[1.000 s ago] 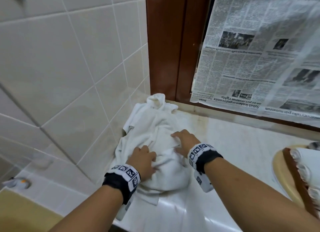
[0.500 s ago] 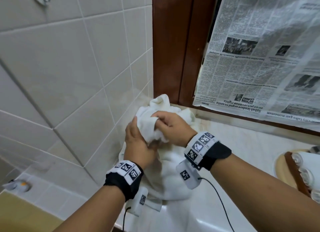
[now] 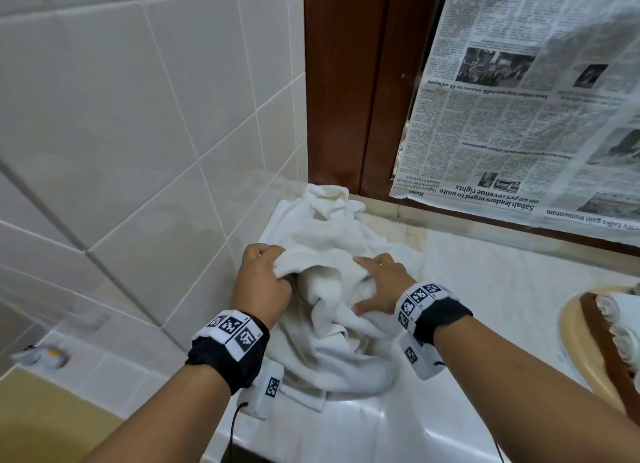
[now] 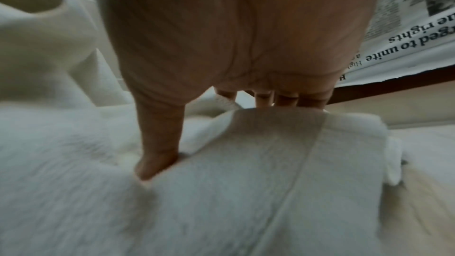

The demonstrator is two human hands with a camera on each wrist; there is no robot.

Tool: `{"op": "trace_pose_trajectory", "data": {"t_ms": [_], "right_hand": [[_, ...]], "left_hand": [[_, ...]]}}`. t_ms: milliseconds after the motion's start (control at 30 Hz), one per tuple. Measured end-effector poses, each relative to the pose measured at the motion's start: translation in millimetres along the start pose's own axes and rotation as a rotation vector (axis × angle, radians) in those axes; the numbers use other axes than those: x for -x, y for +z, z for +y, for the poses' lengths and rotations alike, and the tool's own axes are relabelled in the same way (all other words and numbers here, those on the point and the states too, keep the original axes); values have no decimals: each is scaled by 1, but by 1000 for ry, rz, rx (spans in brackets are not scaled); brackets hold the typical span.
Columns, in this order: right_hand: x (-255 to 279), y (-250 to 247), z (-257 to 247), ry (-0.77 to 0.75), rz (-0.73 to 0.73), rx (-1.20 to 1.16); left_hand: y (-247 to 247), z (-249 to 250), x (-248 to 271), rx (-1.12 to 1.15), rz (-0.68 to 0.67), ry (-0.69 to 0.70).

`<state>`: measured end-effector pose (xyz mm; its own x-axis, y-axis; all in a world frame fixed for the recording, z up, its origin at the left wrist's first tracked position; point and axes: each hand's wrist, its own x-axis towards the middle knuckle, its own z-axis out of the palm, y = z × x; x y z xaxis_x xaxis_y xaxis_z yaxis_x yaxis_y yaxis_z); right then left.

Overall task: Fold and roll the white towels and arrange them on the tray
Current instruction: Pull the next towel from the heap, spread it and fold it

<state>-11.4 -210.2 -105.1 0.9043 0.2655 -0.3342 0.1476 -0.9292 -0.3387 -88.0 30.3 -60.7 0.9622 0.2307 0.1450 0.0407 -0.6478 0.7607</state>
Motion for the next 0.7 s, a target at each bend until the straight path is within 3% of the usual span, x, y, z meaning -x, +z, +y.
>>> {"op": "trace_pose_trajectory", "data": {"t_ms": [100,200,267,333,400,467,500,600,700], "right_hand": [[-1,-12,3,-21,103,-107],[22,-18,-13,-201,135,-128],[44,-13,-30,-370,-20,-124],[57,-4,-40,-476,-230,-110],[55,-5,-34,-428,-360,-284],[43,-14,-20,-281,-285,-508],[35,-20,-14,-212,-170,-544],[8,-34,3,-71,158,-389],[-26,-44,6,40,162,-233]], "left_hand": [[4,13,1,-152,-145,-31],[8,33,3,-219,-174,63],[15,39,-6,-279,-200,134],[27,31,-15,-458,-366,98],[42,10,-15,-637,-537,60],[55,-11,-7,-750,-579,98],[59,-18,-3,-779,-562,121],[64,-27,1,-818,-543,144],[65,-27,-2,-815,-565,149]]}}
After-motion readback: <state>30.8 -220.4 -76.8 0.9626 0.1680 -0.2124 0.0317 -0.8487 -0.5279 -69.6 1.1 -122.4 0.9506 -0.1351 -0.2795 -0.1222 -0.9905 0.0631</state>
